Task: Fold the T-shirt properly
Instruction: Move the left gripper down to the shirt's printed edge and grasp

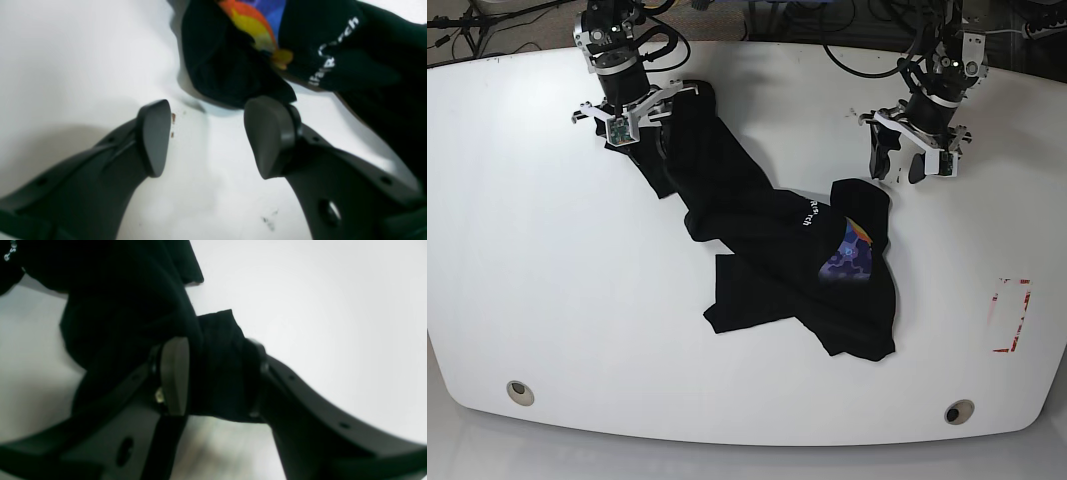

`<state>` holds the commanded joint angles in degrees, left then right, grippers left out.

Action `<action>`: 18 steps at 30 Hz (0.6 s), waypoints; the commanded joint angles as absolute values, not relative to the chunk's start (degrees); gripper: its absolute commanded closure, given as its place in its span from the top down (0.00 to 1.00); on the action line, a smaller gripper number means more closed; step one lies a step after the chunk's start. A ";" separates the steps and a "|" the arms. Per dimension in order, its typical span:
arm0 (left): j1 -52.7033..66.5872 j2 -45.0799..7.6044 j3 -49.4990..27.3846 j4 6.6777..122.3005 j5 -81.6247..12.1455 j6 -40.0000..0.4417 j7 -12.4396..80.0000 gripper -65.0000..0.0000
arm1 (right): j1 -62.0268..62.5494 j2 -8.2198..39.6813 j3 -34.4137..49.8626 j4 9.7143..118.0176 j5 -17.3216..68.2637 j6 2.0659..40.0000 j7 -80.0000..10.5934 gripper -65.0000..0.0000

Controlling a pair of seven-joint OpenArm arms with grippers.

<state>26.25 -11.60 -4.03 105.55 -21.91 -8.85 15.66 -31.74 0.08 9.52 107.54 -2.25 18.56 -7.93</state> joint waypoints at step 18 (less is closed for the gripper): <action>22.83 -9.25 0.18 105.58 -18.58 -8.77 16.37 0.56 | -31.90 0.56 9.68 109.45 -2.39 18.53 -7.83 0.38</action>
